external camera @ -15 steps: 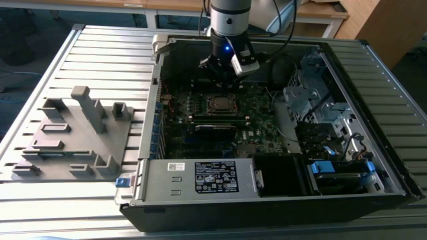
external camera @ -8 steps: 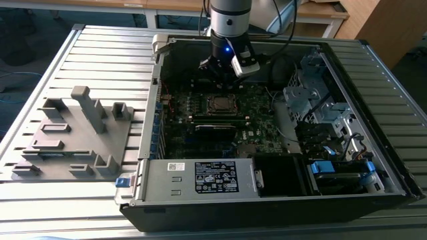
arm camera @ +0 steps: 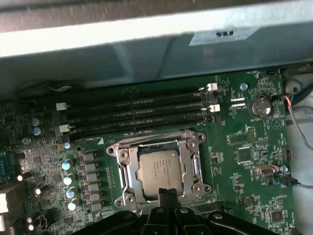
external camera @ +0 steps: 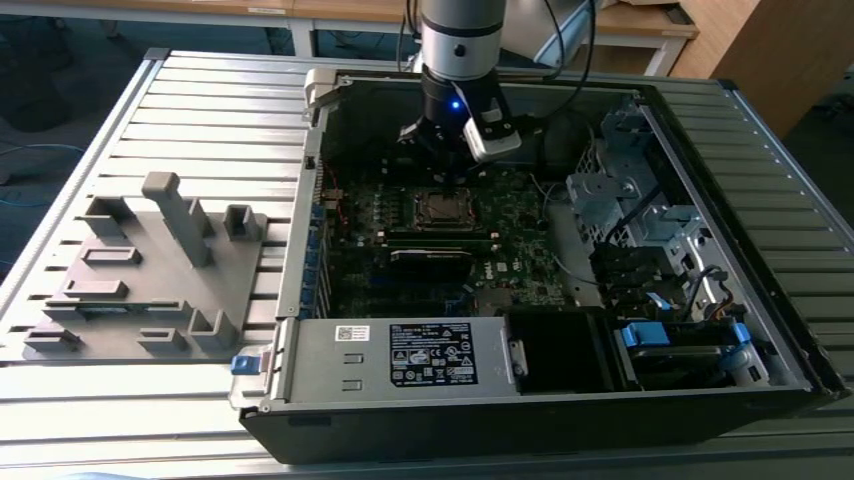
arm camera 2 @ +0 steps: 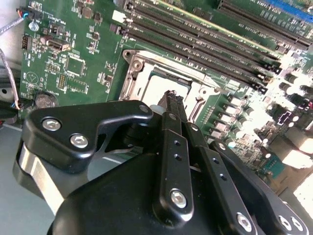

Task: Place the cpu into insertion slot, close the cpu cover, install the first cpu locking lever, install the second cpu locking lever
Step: 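Install the second cpu locking lever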

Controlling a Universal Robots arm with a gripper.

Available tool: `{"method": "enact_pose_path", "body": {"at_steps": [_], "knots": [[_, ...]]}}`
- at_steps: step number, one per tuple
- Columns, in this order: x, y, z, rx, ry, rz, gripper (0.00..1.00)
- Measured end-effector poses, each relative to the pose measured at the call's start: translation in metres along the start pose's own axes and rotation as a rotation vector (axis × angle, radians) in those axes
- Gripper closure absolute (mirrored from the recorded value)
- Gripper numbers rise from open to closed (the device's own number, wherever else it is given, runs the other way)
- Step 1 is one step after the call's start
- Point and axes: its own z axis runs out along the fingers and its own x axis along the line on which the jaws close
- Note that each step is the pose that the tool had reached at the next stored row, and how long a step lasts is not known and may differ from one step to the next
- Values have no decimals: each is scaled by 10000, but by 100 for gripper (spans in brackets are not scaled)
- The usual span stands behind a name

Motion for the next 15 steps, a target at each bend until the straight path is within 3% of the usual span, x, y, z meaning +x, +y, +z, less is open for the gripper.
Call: {"method": "enact_pose_path", "body": {"at_steps": [8, 15], "knots": [[-7, -50, 16, 17, -3, -1, 89], [-8, -52, 4, 14, -4, -1, 89]]}}
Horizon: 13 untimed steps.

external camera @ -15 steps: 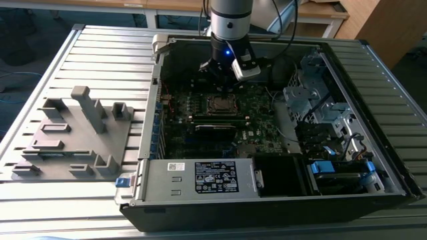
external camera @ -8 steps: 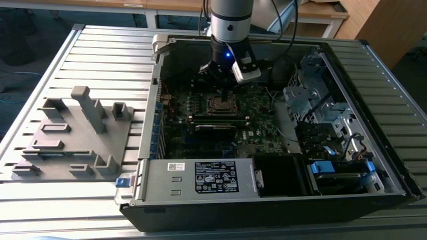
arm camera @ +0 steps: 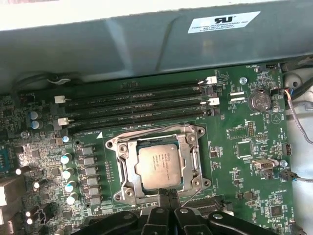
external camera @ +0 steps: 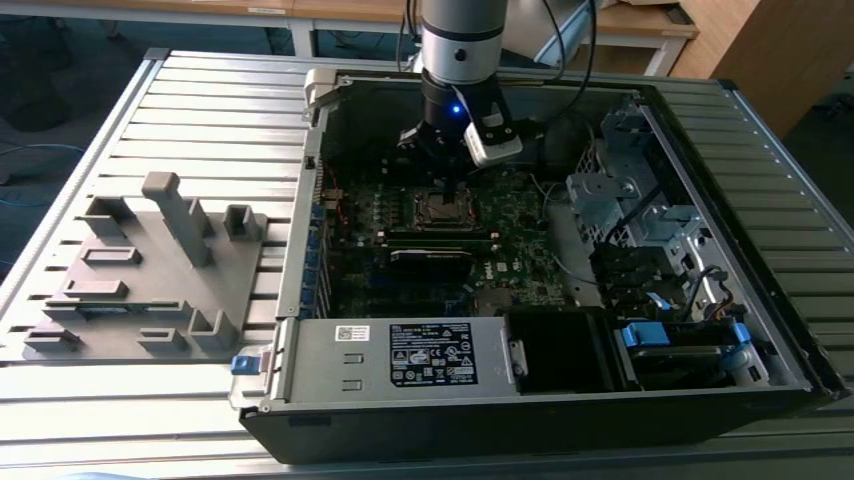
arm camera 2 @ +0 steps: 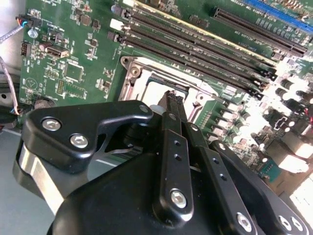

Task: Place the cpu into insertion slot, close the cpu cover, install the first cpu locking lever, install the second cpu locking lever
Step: 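Install the second cpu locking lever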

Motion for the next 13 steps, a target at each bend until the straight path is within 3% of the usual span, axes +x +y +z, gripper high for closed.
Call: {"method": "enact_pose_path", "body": {"at_steps": [13], "knots": [[-13, -98, 4, 2, 1, -1, 89]]}}
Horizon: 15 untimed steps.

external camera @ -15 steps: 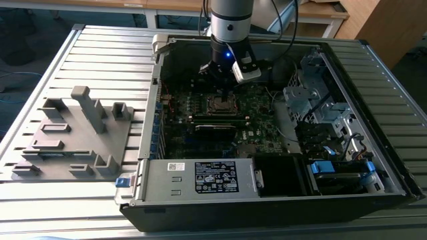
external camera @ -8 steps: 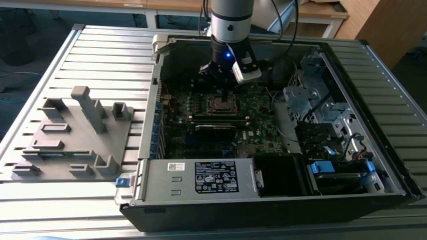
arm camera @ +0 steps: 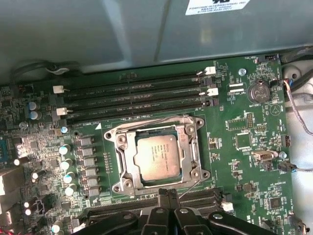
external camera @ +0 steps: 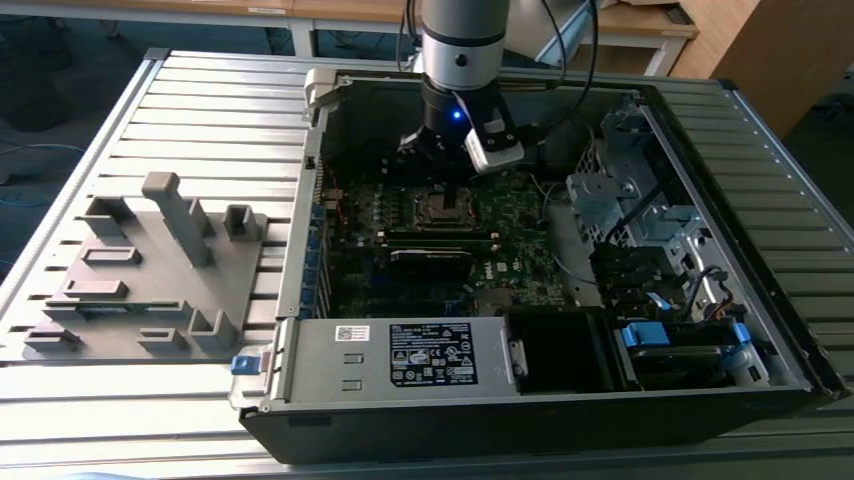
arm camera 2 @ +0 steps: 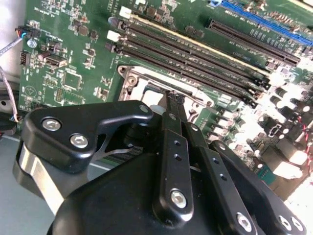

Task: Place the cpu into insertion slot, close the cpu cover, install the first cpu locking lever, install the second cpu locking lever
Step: 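Install the second cpu locking lever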

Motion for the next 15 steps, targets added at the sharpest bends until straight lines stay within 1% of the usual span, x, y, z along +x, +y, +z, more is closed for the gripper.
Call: {"method": "enact_pose_path", "body": {"at_steps": [5, 13, 15], "knots": [[22, -25, 0, -1, -8, -1, 89], [96, -46, -4, -6, -43, 1, 89], [99, -49, -4, -7, -48, 0, 89]]}}
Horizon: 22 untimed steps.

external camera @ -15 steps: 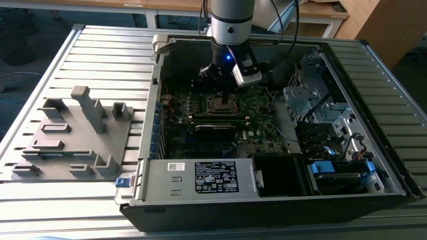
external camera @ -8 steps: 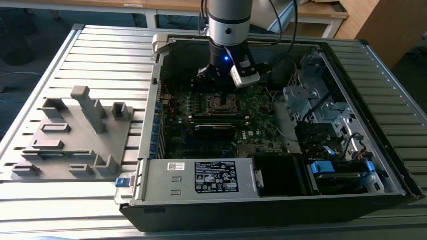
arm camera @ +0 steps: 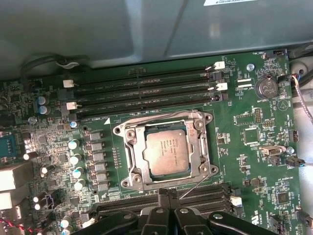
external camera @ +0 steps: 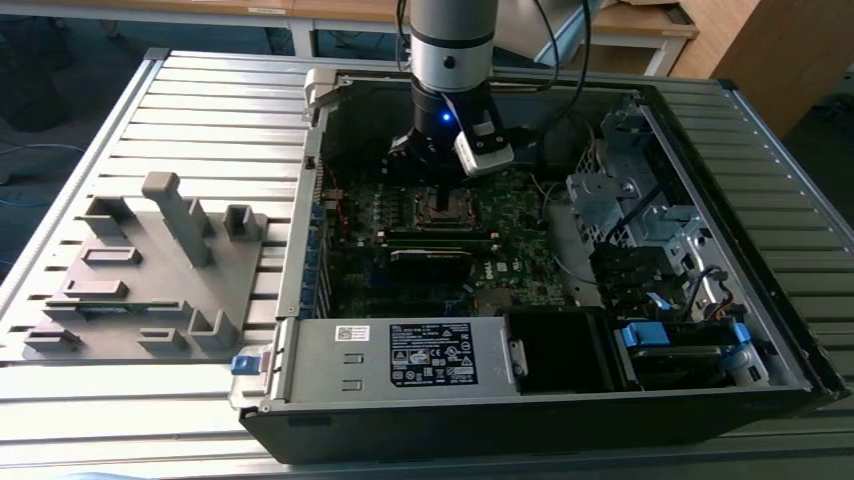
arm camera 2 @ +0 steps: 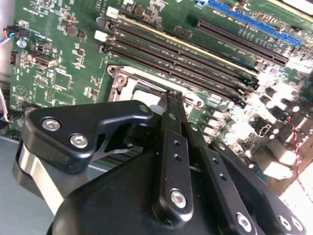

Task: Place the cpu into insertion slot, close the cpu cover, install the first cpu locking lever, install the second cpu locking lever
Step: 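Install the second cpu locking lever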

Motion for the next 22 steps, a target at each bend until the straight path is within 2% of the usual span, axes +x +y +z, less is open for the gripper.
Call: {"method": "enact_pose_path", "body": {"at_steps": [9, 16, 22], "knots": [[-3, -32, 2, -1, -1, 2, 89], [41, -56, 1, 1, -4, 0, 89], [63, -67, 42, -1, -5, 0, 89]]}}
